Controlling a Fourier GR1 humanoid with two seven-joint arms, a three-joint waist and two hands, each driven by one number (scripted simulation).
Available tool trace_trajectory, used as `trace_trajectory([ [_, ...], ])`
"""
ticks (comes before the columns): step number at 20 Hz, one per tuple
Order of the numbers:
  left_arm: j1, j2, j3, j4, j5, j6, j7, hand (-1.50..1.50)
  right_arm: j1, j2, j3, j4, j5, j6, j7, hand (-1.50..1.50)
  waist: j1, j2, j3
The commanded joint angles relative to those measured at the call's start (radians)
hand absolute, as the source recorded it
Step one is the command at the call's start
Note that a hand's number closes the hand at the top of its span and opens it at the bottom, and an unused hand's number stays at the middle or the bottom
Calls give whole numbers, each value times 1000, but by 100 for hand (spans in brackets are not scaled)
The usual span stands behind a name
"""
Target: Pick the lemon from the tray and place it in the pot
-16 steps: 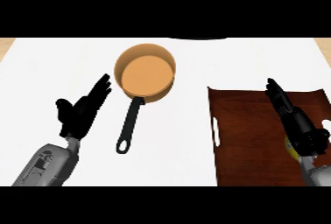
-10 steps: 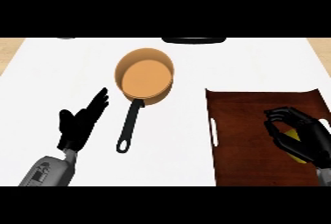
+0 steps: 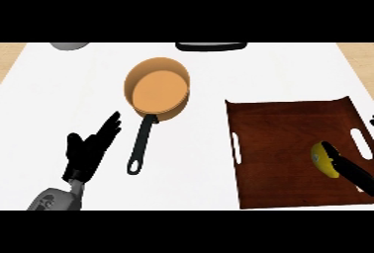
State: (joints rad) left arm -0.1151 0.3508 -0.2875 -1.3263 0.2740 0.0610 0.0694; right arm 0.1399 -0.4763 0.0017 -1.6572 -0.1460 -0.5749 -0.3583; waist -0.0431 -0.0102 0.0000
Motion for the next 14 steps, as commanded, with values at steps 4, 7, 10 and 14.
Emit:
trace_trajectory([
  [4, 17, -22, -8, -11, -25, -11, 7, 0, 222, -133, -13, -351, 35, 13, 296, -150, 22, 7, -3],
  [7, 3, -27, 2, 14, -24, -15, 2, 0, 246, -214, -17, -383, 29, 48, 487, -150, 26, 10, -4],
  [10, -23, -3, 16, -27, -11, -46, 57, 0, 182, -276, -88, -413, -52, 101, 655, -150, 38, 10, -2],
  [14, 21, -23, 1, -37, -45, -47, 17, 0, 172, -254, -88, -444, -90, 123, 784, -150, 40, 9, -1],
])
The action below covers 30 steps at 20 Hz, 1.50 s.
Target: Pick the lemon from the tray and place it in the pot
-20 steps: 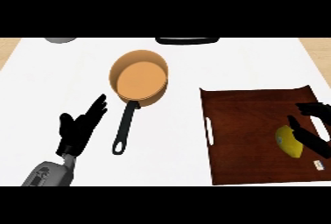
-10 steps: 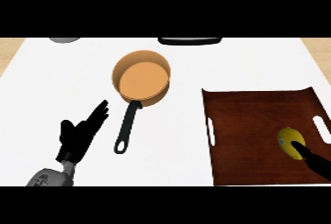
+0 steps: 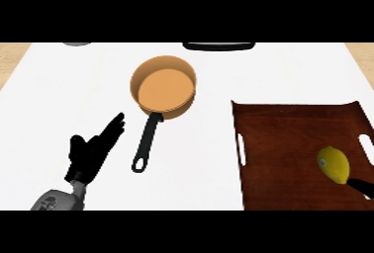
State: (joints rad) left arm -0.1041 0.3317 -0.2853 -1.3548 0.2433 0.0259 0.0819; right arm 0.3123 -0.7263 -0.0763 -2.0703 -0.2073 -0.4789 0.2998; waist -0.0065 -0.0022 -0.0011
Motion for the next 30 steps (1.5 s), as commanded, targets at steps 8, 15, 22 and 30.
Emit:
trace_trajectory([
  [8, -8, -18, -1, -10, -21, -21, 35, 0, -125, -47, 144, 261, -69, 274, 154, -150, 29, 7, 2],
  [15, -49, -85, 52, 55, -65, -15, 18, 0, -156, 78, 138, 445, 86, 329, 20, -150, 7, 3, 1],
  [22, 47, -78, 59, -37, -96, -62, 39, 0, -69, 109, -45, 516, 55, 437, -173, -150, 3, 1, 1],
  [30, 69, -77, 75, -107, -112, -50, 82, 0, -74, 181, -126, 568, -121, 600, -299, -150, 6, -1, 2],
])
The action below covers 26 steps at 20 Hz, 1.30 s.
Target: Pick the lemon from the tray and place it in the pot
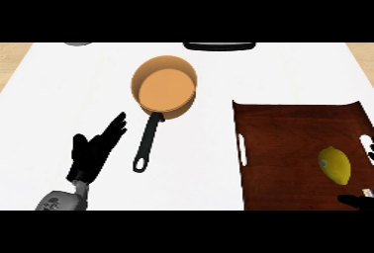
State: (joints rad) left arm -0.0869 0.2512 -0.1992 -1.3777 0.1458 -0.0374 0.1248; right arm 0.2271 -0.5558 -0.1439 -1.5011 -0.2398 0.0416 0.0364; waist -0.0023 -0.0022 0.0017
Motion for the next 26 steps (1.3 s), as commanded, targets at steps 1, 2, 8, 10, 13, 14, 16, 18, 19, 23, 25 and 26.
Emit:
trace_trajectory([
  [1, 92, -17, -26, -84, -15, 15, 21, 0, 38, 93, -3, -4, -34, 29, -88, -150, 2, 0, -1],
  [2, -34, -33, 7, 19, -20, 15, 34, 0, -30, 90, -32, 106, -55, 61, -122, -150, -1, 3, -1],
  [8, -24, -20, 41, 6, -38, -44, 30, 0, -74, 153, -57, 169, -54, 104, -119, -150, 1, 2, -2],
  [10, 19, 2, 65, -39, -28, -61, 34, 0, -165, 142, -77, 290, -60, 136, -126, -150, 5, 2, -1],
  [13, -30, -26, 77, 50, -38, -64, 5, 0, -202, 186, -70, 419, -40, 152, -208, -150, 4, 4, -1],
  [14, -52, -29, 84, 27, -33, -65, 51, 0, -175, 201, -67, 378, -43, 153, -203, -150, 2, 3, -1],
  [16, -14, -68, 46, 80, -82, -44, -42, 0, -198, 225, -50, 416, -6, 135, -257, -150, 2, 3, -1],
  [18, -9, -78, 31, 37, -90, -14, -16, 0, -185, 179, 15, 409, 144, 90, -332, 150, 9, 5, -1],
  [19, 23, -67, 25, -12, -68, -43, 6, 0, -211, 158, 9, 434, 162, 88, -354, 150, 15, 4, -1],
  [23, -16, -77, 44, 33, -95, -21, -10, 0, -183, 233, -18, 460, 86, 130, -404, 150, 3, 3, -1],
  [25, 31, -33, 57, -1, -59, -80, -7, 0, -208, 245, -38, 534, 69, 146, -448, 150, 14, 3, 0],
  [26, 37, -30, 65, 4, -60, -75, -12, 0, -224, 223, -62, 540, 42, 166, -430, 150, 13, 4, 0],
])
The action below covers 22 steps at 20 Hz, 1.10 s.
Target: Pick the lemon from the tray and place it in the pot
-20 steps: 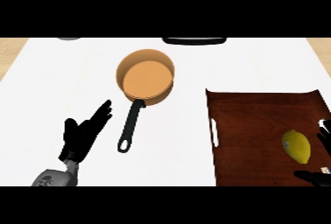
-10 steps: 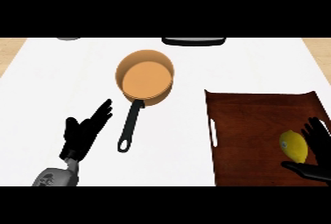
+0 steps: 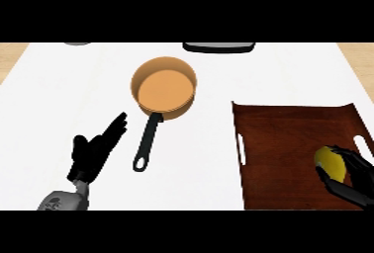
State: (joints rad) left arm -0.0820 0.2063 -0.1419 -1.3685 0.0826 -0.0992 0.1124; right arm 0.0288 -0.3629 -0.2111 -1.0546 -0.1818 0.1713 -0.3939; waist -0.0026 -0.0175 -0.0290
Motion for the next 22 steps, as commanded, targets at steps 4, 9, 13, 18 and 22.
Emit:
trace_trajectory([
  [4, 44, -24, -14, -4, -30, 26, -5, 0, -22, 76, -1, 92, 13, -20, -115, 150, 9, 18, 30],
  [9, -11, -15, -3, -7, -11, -8, 32, 0, -139, 18, 64, 50, 86, 8, -109, 150, 20, 19, 30],
  [13, -27, -23, -33, -5, -23, -27, 15, 0, -366, -54, 179, 66, 143, 171, -47, 150, 89, 29, 31],
  [18, 10, -21, -6, -3, -16, -21, -3, 0, -591, -42, 187, 228, 176, 229, -92, 150, 40, 24, 30],
  [22, 28, -21, 4, 6, -24, -33, -6, 0, -655, -29, 204, 297, 273, 168, -156, 150, 20, 21, 30],
])
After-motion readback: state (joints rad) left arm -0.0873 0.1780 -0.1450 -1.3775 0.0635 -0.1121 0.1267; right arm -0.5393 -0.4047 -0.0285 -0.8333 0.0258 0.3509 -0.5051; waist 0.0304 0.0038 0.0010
